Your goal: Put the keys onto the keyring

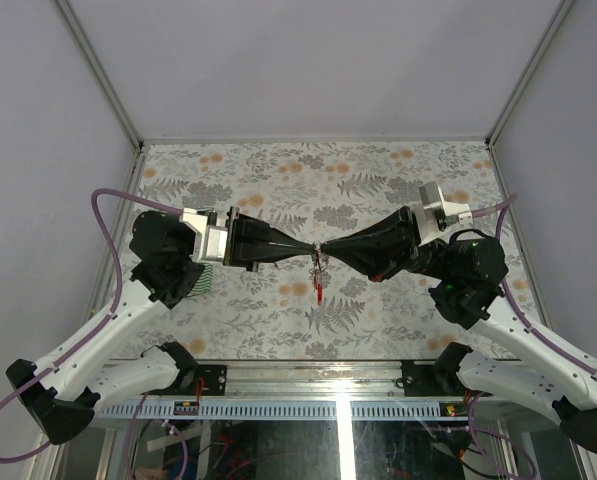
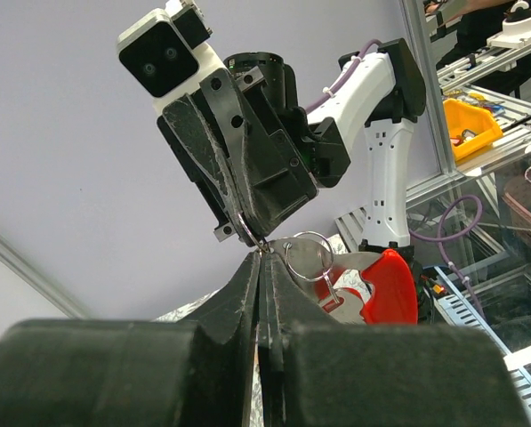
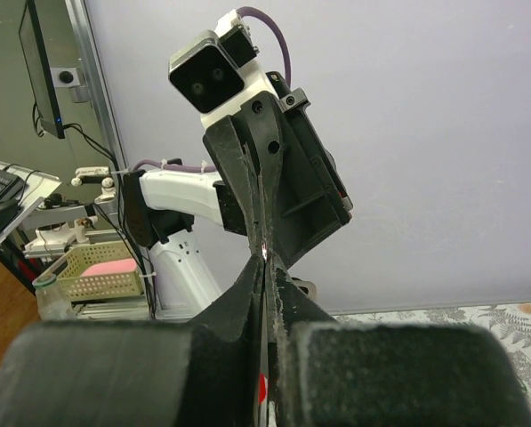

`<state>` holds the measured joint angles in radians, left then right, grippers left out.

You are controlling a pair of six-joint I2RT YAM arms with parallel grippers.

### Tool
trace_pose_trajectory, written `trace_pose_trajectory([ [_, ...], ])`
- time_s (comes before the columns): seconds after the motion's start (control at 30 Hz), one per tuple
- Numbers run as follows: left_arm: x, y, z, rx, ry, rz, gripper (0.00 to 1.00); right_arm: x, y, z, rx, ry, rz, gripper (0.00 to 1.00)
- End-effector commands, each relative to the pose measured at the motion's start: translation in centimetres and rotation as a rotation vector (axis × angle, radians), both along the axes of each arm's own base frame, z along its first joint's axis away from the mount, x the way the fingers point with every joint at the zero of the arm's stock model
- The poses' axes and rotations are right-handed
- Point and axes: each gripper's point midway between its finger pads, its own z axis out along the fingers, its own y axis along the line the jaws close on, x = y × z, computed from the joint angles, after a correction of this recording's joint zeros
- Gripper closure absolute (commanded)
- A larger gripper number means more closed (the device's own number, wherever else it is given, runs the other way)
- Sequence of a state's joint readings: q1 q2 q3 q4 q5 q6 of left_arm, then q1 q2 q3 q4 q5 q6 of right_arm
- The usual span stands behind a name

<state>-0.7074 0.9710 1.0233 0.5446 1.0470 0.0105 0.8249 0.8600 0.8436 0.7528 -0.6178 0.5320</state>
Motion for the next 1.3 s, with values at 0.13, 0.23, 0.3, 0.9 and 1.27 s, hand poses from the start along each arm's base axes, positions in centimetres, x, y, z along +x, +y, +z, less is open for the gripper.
trace_pose_trajectory([
  [0.13, -0.9, 0.6, 1.6, -0.053, -0.057, 0.008, 1.0, -0.1, -0.8, 1.6, 0.067, -0.018, -0.033, 1.0],
  [0.23, -1.0, 0.6, 1.7, -0.057, -0.055, 0.01, 1.0, -0.1, -0.9, 1.6, 0.068, -0.016, -0.037, 1.0],
  [0.3, -1.0, 0.7, 1.8, -0.062, -0.056, 0.016, 1.0, -0.1, -0.9, 1.6, 0.068, -0.015, -0.037, 1.0],
  [0.9, -1.3, 0.4, 1.4, -0.033, -0.046, -0.013, 1.0, 0.3, -1.3, 2.4, 0.109, 0.005, -0.065, 1.0],
  [1.27, -1.4, -0.1, 0.9, -0.007, -0.04, -0.036, 1.0, 0.8, -1.6, 2.7, 0.131, 0.023, -0.088, 1.0],
])
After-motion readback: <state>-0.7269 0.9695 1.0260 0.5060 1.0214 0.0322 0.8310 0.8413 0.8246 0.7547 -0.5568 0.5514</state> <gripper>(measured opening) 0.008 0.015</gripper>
